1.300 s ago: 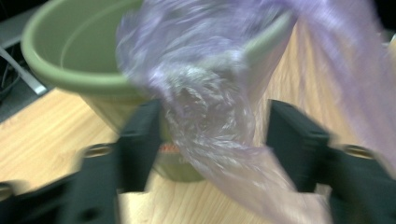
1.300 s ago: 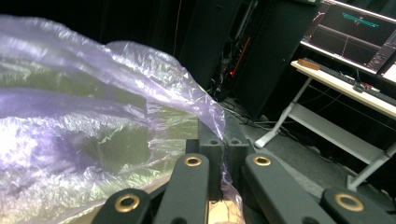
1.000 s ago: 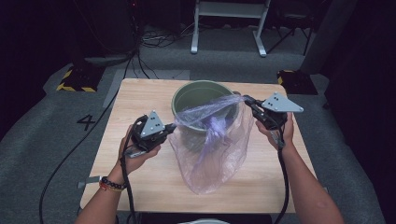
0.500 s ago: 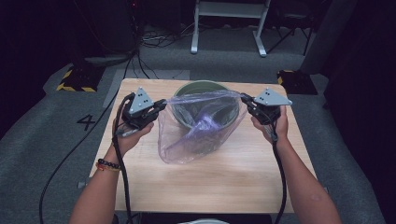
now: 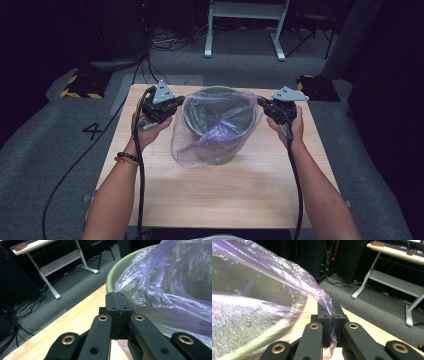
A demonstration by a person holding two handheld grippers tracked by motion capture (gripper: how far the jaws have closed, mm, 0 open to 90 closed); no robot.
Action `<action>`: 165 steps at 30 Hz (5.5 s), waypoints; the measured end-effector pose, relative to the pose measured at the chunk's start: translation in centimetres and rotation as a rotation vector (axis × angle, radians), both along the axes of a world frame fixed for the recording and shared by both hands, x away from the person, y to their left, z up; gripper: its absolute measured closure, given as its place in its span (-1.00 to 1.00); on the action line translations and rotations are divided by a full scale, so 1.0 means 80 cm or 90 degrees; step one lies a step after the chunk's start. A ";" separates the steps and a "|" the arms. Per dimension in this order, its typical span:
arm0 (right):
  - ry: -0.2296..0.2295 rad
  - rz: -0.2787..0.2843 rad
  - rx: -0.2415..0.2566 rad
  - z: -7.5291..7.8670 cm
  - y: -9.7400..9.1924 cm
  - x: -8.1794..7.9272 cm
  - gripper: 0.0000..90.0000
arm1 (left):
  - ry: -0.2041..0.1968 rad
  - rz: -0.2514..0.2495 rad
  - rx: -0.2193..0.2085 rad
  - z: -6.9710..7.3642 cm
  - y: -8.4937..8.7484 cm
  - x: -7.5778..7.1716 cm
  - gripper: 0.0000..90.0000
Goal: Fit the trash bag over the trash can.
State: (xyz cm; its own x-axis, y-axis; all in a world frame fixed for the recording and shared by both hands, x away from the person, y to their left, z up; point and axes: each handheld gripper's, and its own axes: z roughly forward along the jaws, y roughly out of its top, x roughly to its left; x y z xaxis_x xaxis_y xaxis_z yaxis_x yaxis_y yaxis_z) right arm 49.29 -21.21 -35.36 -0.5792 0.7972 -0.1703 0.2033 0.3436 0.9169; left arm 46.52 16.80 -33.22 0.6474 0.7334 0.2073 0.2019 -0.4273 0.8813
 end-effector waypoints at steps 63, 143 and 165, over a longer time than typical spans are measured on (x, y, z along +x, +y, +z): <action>0.131 0.009 0.016 -0.064 -0.032 0.030 -0.19 | 0.082 -0.012 -0.070 -0.078 0.047 -0.020 -0.37; 0.174 0.155 -0.077 -0.138 -0.028 -0.049 1.00 | 0.210 -0.103 -0.065 -0.167 0.014 -0.059 -0.53; 0.223 0.106 -0.086 -0.154 -0.025 -0.018 1.00 | 0.210 -0.075 0.034 -0.188 0.005 -0.036 0.99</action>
